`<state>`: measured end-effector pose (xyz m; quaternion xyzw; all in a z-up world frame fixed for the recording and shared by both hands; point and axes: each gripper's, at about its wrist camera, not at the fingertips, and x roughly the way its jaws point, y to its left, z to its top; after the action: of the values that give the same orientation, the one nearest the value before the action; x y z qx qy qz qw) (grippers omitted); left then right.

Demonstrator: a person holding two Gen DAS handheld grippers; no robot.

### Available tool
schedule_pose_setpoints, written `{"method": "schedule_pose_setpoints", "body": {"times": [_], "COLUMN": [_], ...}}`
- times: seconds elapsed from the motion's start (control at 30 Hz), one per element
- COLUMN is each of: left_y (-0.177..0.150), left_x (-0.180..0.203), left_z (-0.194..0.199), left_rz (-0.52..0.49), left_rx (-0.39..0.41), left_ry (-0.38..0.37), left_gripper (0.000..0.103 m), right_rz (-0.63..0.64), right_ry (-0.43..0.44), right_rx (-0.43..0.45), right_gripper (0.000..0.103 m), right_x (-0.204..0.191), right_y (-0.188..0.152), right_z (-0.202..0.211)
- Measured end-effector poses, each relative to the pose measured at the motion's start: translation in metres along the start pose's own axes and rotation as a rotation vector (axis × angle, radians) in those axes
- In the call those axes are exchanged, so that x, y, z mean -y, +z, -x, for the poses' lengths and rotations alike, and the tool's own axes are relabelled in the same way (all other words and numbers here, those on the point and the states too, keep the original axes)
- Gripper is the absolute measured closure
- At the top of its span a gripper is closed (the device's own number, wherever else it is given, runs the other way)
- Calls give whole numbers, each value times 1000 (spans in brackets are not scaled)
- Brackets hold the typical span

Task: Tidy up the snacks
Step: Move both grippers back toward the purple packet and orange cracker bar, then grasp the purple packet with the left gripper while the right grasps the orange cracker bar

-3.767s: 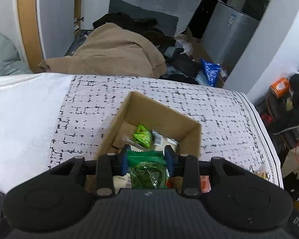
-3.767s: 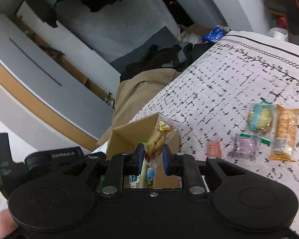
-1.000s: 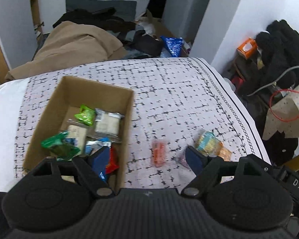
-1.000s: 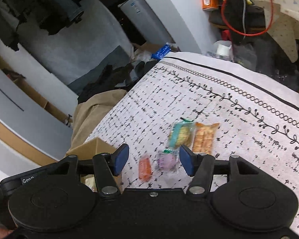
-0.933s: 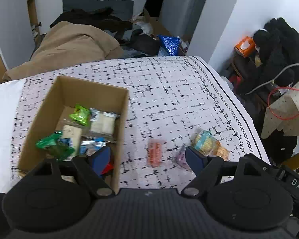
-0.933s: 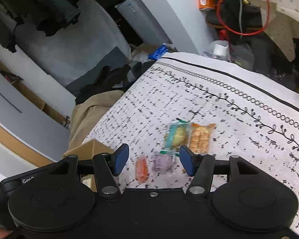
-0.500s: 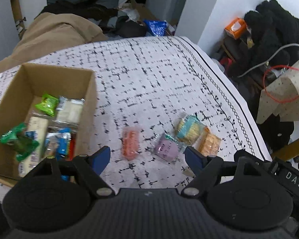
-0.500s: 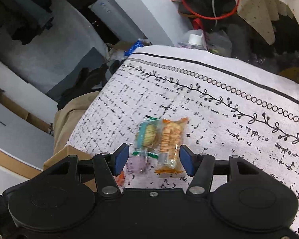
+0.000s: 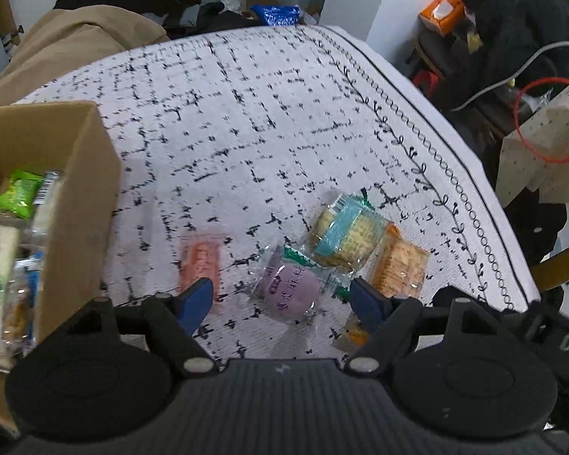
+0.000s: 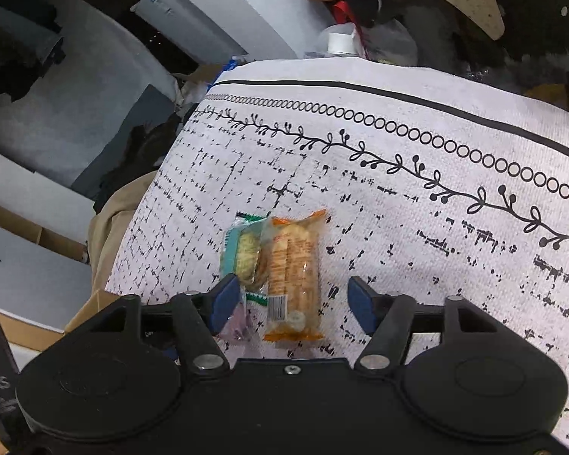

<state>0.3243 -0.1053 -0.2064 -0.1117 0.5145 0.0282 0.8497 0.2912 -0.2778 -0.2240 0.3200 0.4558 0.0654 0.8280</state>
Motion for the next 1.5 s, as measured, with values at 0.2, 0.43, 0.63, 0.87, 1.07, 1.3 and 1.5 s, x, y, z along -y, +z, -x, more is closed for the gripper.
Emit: {"method": "schedule_pose_setpoints", "body": {"times": [0.2, 0.43, 0.63, 0.87, 1.07, 1.3, 1.5], "left_y": [-1, -2, -2, 3, 2, 4, 7], "left_x": [5, 4, 4, -7, -21, -31, -41], "left_z": [-19, -32, -29, -19, -5, 26, 58], "left_rz": [-24, -38, -51, -24, -4, 33, 55], "left_rx": [-22, -34, -18, -10, 6, 53, 105], "left_ry": [15, 8, 10, 32, 47, 41, 49], "left_gripper": [24, 38, 53, 61, 61, 61, 61], "right_rz": [-43, -22, 3, 37, 97, 145, 175], "right_ry": [-10, -6, -18, -26, -93, -56, -1], "right_rx": [-13, -29, -44, -42, -33, -7, 27], "right_gripper": [36, 26, 27, 37, 69, 71, 71], "right_x": [7, -1, -8, -19, -23, -34, -47], "right_y": [5, 3, -3, -7, -11, -14, -15], "right_z": [-15, -29, -39, -50, -52, -35, -18]}}
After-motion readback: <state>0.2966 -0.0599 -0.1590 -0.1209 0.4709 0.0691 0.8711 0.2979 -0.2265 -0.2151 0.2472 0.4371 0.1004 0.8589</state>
